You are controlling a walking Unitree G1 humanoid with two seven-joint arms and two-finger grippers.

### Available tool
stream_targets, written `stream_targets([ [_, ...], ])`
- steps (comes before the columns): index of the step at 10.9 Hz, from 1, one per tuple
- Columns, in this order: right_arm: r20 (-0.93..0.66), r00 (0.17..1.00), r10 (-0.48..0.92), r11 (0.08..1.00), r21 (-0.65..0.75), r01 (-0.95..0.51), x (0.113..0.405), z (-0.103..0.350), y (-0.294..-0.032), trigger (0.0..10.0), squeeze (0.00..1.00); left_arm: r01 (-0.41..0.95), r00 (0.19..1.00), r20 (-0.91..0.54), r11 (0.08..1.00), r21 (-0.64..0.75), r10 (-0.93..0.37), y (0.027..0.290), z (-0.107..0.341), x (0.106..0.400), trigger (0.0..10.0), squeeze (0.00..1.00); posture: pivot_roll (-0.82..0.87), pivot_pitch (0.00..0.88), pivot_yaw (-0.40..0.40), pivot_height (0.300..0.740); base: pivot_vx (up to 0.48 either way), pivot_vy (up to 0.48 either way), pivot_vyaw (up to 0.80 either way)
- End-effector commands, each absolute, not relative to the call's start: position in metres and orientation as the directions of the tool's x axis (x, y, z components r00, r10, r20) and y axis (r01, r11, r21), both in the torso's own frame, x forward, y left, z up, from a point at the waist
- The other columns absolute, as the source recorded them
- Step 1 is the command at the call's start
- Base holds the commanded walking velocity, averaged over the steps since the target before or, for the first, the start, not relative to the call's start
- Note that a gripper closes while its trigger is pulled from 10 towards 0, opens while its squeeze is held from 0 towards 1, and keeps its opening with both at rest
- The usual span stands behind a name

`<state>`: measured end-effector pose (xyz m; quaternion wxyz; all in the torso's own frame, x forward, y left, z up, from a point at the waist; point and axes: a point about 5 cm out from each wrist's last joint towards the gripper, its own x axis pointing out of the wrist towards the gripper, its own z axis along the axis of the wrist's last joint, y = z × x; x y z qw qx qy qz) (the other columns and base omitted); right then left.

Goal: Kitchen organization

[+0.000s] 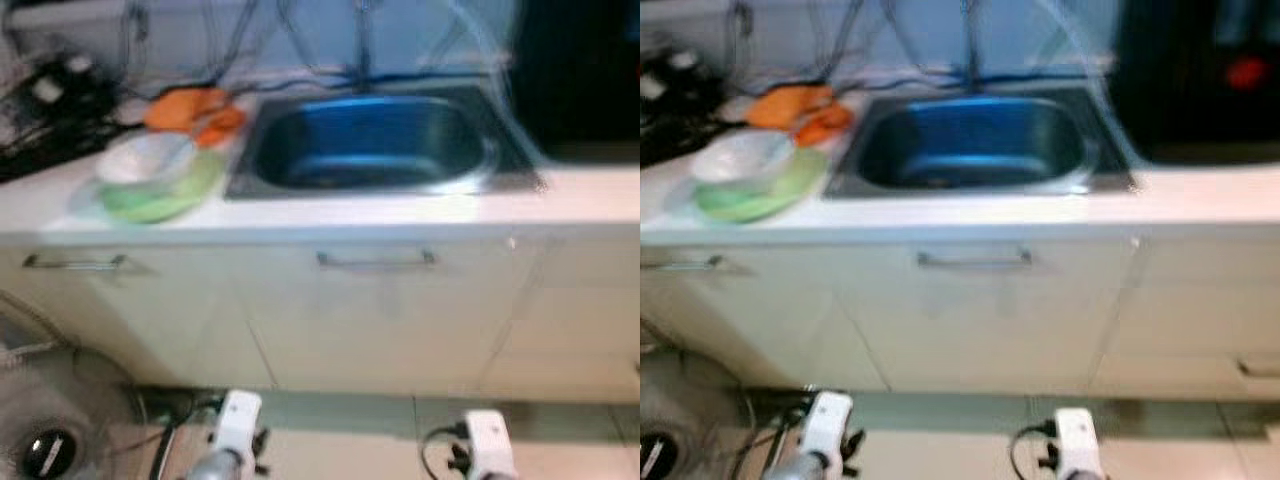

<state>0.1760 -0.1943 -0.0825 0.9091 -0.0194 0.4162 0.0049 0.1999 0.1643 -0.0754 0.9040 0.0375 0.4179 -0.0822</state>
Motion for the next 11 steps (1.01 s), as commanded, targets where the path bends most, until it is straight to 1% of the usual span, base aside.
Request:
stream_targets([
  [1, -0.758, 0.653, 0.016, 0.999, -0.015, -0.041, 0.1758, -0.0834, -0.1872, 10.0, 0.0, 0.173, 0.628, -0.771, 0.985, 0.008, -0.104, 0.1696, -0.0768, 0.197, 10.0, 0.0, 0.01, 0.06, 0.104, 0.74, 0.289, 0.0, 0.0],
  [6, -0.756, 0.654, 0.015, 0.999, -0.014, -0.039, 0.1759, -0.0833, -0.1877, 10.0, 0.0, 0.176, 0.631, -0.768, 0.984, 0.008, -0.106, 0.1691, -0.0765, 0.1974, 10.0, 0.0, 0.01, 0.059, 0.105, 0.74, 0.279, 0.0, 0.0],
  [11, -0.756, 0.654, 0.023, 0.998, -0.016, -0.053, 0.1758, -0.0832, -0.1878, 10.0, 0.0, 0.177, 0.626, -0.772, 0.984, 0.001, -0.111, 0.1682, -0.0771, 0.1965, 10.0, 0.0, -0.01, 0.039, 0.097, 0.74, 0.0, 0.0, 0.0],
])
